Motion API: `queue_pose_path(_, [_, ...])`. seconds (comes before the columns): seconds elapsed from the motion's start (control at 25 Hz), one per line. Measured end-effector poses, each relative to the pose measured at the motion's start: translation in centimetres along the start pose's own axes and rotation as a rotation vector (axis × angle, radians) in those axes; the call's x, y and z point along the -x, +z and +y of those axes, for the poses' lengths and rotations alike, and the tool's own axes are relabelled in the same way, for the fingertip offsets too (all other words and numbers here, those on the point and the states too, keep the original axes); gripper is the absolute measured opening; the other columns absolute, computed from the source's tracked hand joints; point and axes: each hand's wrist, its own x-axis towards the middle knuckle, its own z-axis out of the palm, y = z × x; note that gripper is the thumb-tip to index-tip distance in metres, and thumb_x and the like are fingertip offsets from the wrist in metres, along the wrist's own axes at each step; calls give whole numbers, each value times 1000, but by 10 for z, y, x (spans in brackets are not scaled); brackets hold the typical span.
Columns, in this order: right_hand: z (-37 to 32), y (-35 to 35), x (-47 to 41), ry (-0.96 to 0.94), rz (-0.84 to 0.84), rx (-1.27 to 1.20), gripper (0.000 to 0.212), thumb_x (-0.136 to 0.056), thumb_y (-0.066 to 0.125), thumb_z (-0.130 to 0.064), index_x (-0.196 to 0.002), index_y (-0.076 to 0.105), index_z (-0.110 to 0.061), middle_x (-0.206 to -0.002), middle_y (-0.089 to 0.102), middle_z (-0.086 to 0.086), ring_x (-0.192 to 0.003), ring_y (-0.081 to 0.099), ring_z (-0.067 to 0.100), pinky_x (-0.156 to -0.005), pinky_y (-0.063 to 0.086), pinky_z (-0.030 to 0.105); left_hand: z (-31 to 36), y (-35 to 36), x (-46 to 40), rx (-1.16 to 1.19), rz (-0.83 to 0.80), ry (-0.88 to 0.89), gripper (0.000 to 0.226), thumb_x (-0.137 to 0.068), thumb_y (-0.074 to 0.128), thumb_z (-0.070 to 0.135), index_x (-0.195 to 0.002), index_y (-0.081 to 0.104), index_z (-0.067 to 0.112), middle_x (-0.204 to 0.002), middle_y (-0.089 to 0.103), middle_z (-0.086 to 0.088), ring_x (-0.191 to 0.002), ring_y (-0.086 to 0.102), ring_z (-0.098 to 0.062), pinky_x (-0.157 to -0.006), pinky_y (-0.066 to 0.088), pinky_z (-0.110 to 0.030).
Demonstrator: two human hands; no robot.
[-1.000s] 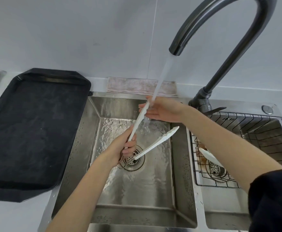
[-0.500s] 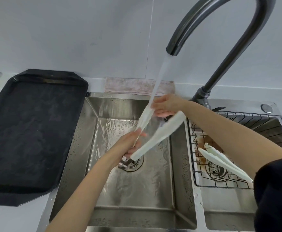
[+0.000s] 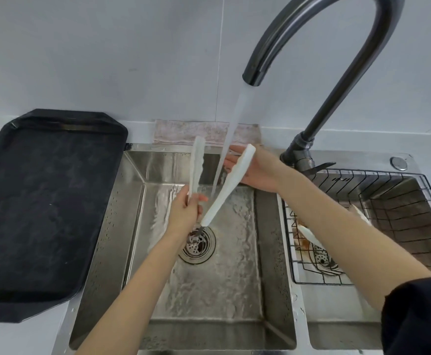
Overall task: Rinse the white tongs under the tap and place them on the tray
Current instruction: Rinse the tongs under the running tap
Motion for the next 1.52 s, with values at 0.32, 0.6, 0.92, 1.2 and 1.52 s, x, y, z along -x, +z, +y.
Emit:
queue_pose_path(0.32, [43, 26, 2, -226, -26, 159, 14, -96, 45, -16, -91, 58, -13, -96, 60, 7, -89, 55, 20, -85, 48, 32, -1, -22, -2, 103, 180, 69, 35, -95, 42, 8, -128, 45, 19, -82, 59, 8, -68, 51, -6, -65, 42, -20])
queue_pose_path(0.6, [57, 30, 3, -201, 89, 238, 23, -99, 40, -23, -117, 48, -12, -106, 60, 5, -86, 62, 15, -74, 53, 28, -4, -25, 6, 351, 144, 26, 21, -95, 46, 21, -114, 49, 14, -83, 59, 3, -77, 58, -9, -70, 46, -21])
queue_pose_path(0.92, [91, 2, -12, -175, 248, 694, 52, -93, 52, -16, -140, 29, -14, -84, 54, -2, -95, 61, 23, -97, 51, 45, -39, -19, -1, 483, -4, -232, 18, -96, 43, 19, -114, 43, 15, -94, 64, -2, -100, 59, -24, -85, 47, -30])
queue_pose_path(1.2, [116, -26, -34, 80, 390, 517, 45, -92, 54, -13, -135, 42, -7, -92, 59, 11, -94, 60, 27, -94, 53, 41, -70, -2, -19, 366, 46, -409, 30, -96, 44, 16, -125, 45, 9, -88, 58, -1, -100, 57, -21, -87, 47, -30])
queue_pose_path(1.52, [149, -43, -53, 193, 453, 523, 46, -91, 50, -12, -137, 41, -10, -124, 60, 19, -102, 61, 32, -99, 47, 49, -111, 4, -36, -1, 100, -517, 12, -92, 49, 11, -91, 61, 13, -82, 57, -1, -86, 54, -22, -77, 47, -34])
